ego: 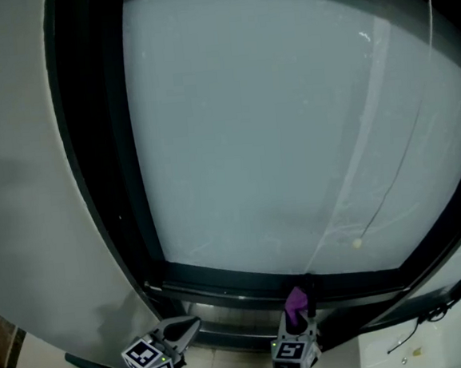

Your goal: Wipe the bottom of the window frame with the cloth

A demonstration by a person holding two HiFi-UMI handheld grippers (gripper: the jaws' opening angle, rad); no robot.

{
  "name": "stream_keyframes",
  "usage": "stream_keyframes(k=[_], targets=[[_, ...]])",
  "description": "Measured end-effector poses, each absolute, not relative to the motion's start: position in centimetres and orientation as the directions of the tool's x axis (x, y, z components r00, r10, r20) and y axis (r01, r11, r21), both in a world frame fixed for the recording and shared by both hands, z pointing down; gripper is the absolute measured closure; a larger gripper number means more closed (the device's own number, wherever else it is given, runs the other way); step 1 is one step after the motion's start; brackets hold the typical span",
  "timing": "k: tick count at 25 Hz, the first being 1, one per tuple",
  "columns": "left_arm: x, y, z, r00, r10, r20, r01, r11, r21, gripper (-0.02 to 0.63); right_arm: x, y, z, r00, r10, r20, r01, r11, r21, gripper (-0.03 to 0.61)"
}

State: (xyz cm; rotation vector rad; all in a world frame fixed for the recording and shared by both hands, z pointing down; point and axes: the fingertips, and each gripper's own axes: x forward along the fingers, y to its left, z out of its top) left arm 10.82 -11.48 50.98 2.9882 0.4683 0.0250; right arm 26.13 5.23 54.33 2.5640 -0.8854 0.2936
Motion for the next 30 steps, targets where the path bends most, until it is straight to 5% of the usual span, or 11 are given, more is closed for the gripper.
stream_keyframes(k=[15, 30], targets=[[9.6, -13.8, 50.3, 0.961, 0.267, -0.072, 0.276, -0.946, 0.172, 0.609, 28.1, 1.3, 50.6, 0.752, -0.59, 0.294, -0.592, -0.801, -0.091, 0.494], [10.2, -14.9, 50.3, 0.968, 0.233, -0.094, 0.248, -0.946, 0.208, 0.609, 29.8, -0.5, 50.5, 0.628, -0.659, 0.413, -0.635, -0.741, -0.217, 0.494]])
